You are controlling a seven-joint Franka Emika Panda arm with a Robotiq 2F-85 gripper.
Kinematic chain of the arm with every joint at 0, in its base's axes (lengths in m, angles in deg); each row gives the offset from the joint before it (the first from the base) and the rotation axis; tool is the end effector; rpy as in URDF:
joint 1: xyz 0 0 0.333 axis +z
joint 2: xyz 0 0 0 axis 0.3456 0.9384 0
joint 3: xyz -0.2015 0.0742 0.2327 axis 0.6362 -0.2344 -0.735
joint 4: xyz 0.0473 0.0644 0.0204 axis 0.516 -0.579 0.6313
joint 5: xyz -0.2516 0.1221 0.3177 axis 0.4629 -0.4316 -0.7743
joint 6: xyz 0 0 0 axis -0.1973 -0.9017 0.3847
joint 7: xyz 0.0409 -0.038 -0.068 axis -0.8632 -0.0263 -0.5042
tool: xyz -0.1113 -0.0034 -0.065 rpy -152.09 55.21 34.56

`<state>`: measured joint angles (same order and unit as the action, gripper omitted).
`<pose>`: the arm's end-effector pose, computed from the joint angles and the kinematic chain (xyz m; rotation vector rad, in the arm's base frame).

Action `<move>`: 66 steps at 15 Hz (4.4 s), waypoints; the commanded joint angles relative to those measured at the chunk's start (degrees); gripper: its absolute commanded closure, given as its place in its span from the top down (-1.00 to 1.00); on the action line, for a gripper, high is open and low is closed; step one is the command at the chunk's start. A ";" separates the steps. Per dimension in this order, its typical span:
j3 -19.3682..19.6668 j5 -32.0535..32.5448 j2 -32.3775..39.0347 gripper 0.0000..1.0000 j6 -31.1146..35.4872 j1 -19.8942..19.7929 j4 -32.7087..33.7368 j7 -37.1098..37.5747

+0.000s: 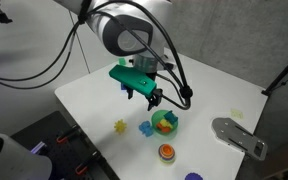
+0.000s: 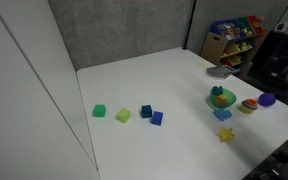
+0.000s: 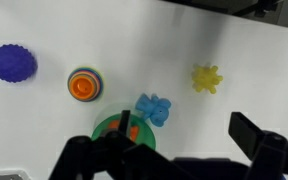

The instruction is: Remove the yellow object from the green bowl and place it in on the worktop

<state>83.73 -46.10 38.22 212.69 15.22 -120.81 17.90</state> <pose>0.4594 -0.1701 0.2990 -3.0756 -0.2150 0.2284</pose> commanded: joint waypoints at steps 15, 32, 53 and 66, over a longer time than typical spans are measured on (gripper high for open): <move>-6.60 1.31 36.33 1.00 16.31 -4.48 21.12 10.18; -6.77 8.85 50.01 0.31 33.91 -4.03 28.90 9.26; -6.56 10.64 37.87 -0.09 33.32 -5.01 19.06 7.76; -7.24 8.02 44.70 1.00 34.46 -6.55 20.95 10.65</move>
<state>77.75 -37.13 81.29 246.92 10.11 -101.19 27.11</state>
